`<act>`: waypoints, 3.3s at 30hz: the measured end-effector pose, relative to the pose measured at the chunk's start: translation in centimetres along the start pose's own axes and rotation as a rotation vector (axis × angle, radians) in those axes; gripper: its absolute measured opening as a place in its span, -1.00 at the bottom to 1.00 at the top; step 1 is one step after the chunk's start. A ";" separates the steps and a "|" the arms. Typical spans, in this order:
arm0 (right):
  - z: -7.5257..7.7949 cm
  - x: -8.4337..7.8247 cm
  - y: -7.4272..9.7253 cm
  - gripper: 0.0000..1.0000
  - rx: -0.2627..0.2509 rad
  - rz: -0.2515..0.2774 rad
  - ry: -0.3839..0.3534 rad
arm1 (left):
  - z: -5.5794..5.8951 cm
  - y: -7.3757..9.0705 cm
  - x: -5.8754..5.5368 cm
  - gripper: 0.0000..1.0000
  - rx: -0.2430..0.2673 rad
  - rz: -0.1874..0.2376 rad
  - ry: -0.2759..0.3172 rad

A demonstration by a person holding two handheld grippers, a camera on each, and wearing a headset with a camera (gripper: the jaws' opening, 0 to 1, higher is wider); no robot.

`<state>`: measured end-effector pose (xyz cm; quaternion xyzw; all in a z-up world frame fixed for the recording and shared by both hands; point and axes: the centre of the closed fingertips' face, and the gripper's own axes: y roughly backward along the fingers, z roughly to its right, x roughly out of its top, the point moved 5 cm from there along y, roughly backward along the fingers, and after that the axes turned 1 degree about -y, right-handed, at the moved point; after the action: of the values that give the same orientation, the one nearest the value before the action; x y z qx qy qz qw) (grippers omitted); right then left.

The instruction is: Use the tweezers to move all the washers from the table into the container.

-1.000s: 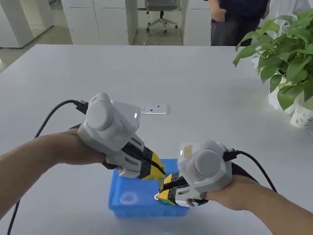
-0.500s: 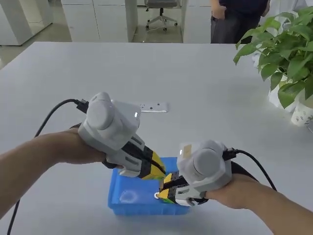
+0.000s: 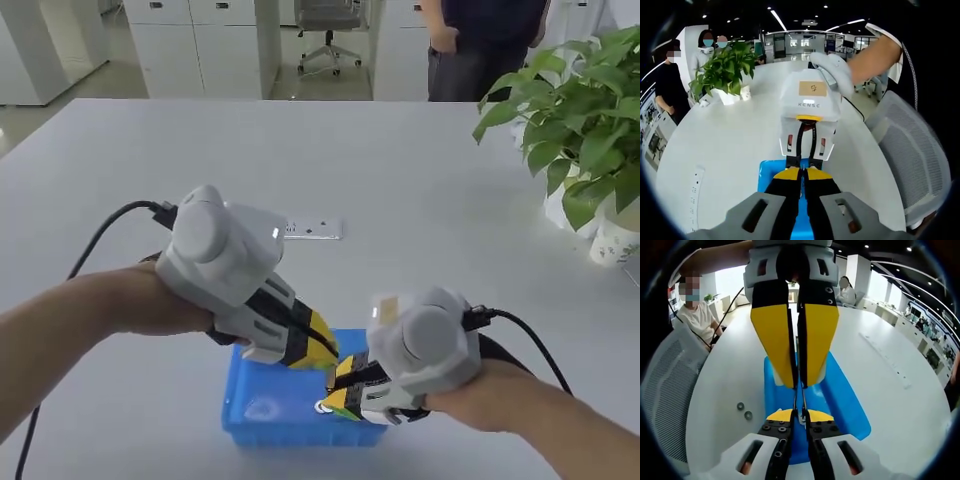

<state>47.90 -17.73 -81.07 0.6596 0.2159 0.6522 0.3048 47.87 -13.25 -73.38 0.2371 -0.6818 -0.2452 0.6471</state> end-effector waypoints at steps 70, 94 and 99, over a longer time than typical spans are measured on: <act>-7.6 0.7 0.7 -0.78 0.019 0.020 0.029 | 7.2 1.4 0.1 -0.89 0.003 -0.031 -0.013; -9.4 0.4 -1.6 -0.78 0.061 0.018 0.046 | 9.1 1.3 -2.2 -0.89 0.024 -0.037 0.030; -9.6 0.3 -2.0 -0.78 0.070 0.017 0.046 | 9.4 1.4 -2.7 -0.89 0.025 -0.036 0.044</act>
<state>38.58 -14.93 -82.59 0.6567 0.2399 0.6618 0.2707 38.61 -10.21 -74.97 0.2628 -0.6660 -0.2428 0.6545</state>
